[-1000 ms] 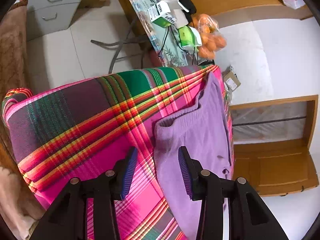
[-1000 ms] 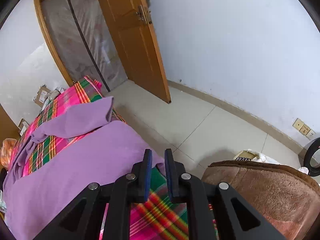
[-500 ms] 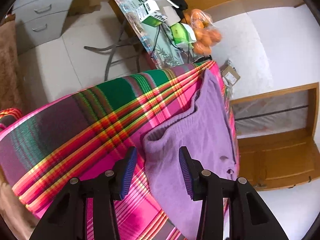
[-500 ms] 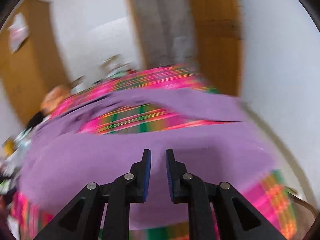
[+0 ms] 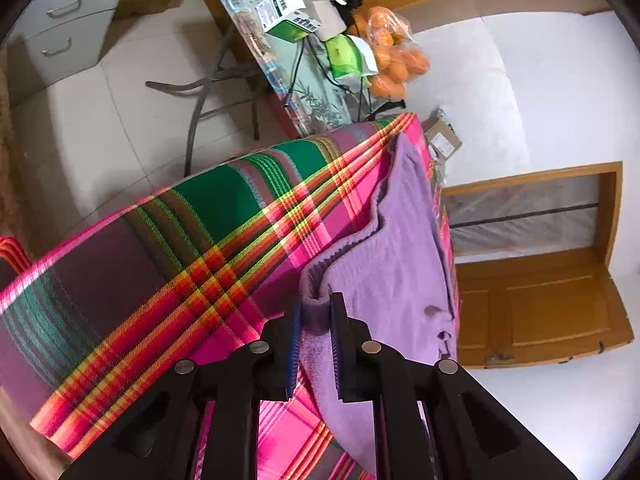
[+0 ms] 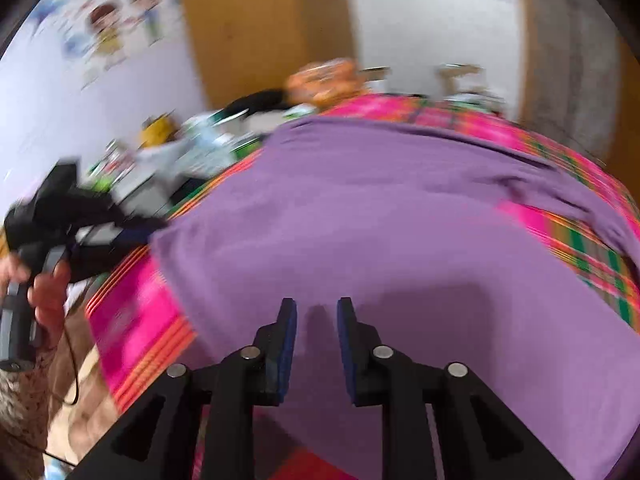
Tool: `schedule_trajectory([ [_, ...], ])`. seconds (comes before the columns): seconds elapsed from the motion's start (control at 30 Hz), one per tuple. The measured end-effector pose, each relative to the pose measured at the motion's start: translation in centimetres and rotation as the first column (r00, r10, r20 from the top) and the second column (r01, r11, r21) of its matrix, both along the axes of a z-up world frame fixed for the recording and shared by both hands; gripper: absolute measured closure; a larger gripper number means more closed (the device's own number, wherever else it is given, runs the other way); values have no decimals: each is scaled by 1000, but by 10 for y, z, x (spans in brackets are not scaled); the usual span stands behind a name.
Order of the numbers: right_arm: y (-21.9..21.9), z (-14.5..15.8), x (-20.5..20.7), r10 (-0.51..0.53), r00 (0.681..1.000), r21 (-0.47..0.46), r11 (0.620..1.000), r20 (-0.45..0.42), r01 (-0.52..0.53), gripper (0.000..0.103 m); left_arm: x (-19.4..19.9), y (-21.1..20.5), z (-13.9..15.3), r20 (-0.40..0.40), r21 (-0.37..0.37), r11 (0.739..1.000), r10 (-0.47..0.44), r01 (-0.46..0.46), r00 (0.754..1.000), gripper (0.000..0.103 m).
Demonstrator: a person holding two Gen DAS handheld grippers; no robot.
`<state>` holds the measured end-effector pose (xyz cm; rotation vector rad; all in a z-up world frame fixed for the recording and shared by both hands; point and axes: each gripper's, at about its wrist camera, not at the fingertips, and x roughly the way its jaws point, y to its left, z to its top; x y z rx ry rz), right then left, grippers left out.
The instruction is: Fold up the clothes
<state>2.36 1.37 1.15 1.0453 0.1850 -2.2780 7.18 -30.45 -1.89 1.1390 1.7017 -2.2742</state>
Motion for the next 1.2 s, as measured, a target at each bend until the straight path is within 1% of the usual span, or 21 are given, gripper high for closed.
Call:
schedule_trajectory([
  [0.03, -14, -3, 2, 37, 999, 9, 999, -4, -37, 74, 0, -1, -1, -3, 8, 1000, -2, 2, 1000, 89],
  [0.17, -64, -8, 22, 191, 981, 28, 981, -37, -190, 70, 2, -5, -3, -14, 38, 999, -3, 4, 1000, 91],
  [0.2, -73, -9, 26, 215, 976, 41, 976, -46, -213, 69, 2, -6, -3, -16, 45, 999, -4, 5, 1000, 91],
  [0.37, -113, -17, 42, 288, 954, 145, 951, -85, -274, 68, 1, -7, -4, -23, 64, 998, -16, 17, 1000, 91],
  [0.43, -124, -20, 43, 284, 954, 173, 948, -91, -266, 68, 1, -8, -4, -29, 62, 998, -22, 24, 999, 91],
  [0.5, -132, -21, 41, 278, 957, 180, 949, -86, -260, 68, 1, -9, -5, -29, 70, 997, -25, 27, 999, 91],
  [0.6, -137, -23, 41, 281, 955, 208, 943, -91, -258, 68, 1, -11, -6, -34, 81, 996, -34, 36, 999, 91],
  [0.63, -138, -23, 42, 283, 955, 219, 941, -93, -257, 76, 1, -10, -4, -39, 77, 996, -41, 44, 998, 91],
  [0.67, -139, -24, 42, 284, 954, 229, 939, -96, -257, 88, -1, -10, -2, -41, 65, 996, -54, 56, 998, 91],
  [0.73, -139, -24, 41, 277, 956, 234, 940, -94, -249, 100, -4, -10, 2, -36, 35, 996, -82, 83, 996, 91],
  [0.77, -138, -24, 39, 272, 958, 228, 942, -90, -246, 100, -6, -11, 4, -30, 19, 995, -98, 98, 995, 92],
  [0.8, -137, -24, 37, 267, 960, 219, 945, -84, -243, 100, -9, -12, 5, -22, 7, 994, -112, 112, 993, 89],
  [0.83, -135, -23, 36, 260, 962, 209, 948, -82, -239, 100, -12, -14, 6, -14, -4, 992, -123, 123, 992, 83],
  [0.87, -133, -21, 35, 255, 963, 196, 952, -84, -235, 100, -15, -16, 7, -8, -15, 991, -133, 133, 991, 79],
  [0.9, -132, -19, 36, 250, 964, 182, 956, -86, -231, 100, -18, -19, 7, -6, -14, 990, -138, 137, 990, 79],
  [0.93, -129, -17, 35, 245, 965, 165, 960, -90, -228, 101, -23, -22, 5, -13, 9, 989, -146, 146, 989, 79],
  [1.0, -125, -13, 34, 237, 967, 129, 966, -98, -223, 101, -35, -27, 0, -24, 65, 983, -170, 171, 985, 72],
  [1.07, -122, -10, 33, 231, 968, 104, 970, -100, -221, 101, -49, -28, -3, -14, 73, 979, -188, 189, 982, 57],
  [1.13, -121, -8, 31, 229, 969, 92, 971, -92, -221, 101, -65, -26, -3, -19, 80, 969, -232, 233, 972, 57],
  [1.2, -120, -8, 30, 230, 969, 86, 971, -86, -223, 101, -83, -23, -2, -29, 88, 955, -283, 284, 959, 51],
])
